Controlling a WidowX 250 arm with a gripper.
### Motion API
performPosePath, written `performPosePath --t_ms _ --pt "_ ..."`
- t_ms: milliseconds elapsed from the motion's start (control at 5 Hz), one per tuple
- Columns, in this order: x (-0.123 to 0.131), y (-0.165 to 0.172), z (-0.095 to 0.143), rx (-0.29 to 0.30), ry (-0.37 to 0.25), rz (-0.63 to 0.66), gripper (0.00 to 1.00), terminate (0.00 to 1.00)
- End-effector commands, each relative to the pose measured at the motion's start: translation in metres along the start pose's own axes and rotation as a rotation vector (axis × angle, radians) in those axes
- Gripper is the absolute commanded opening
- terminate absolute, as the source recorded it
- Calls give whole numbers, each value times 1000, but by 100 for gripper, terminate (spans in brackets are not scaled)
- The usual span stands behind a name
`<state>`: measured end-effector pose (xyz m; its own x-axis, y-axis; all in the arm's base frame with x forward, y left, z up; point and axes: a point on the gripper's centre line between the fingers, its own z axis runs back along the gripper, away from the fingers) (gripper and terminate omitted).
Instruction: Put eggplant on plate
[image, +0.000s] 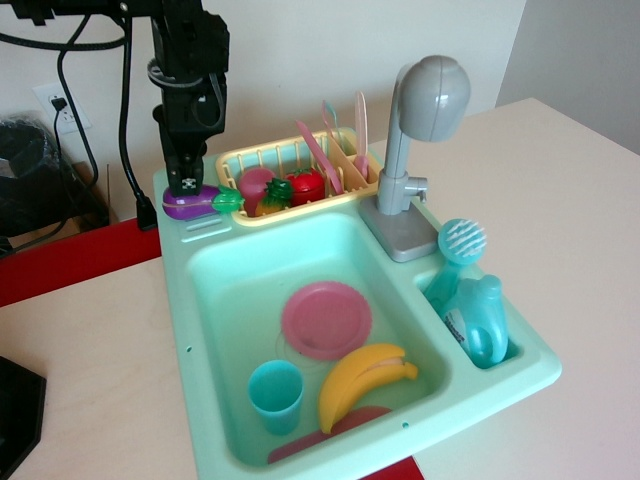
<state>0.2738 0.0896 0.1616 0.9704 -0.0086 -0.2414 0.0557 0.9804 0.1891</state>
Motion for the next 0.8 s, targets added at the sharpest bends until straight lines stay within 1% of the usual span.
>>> performPosePath --t_ms 0,200,400,600 --pt "-6 2 -6 24 9 -6 100 0" --pt "-5 -1 -17 42 1 0 100 0" --pt "3 -3 -24 78 -53 29 100 0" --pt "9 0 -31 147 -129 114 100 0"
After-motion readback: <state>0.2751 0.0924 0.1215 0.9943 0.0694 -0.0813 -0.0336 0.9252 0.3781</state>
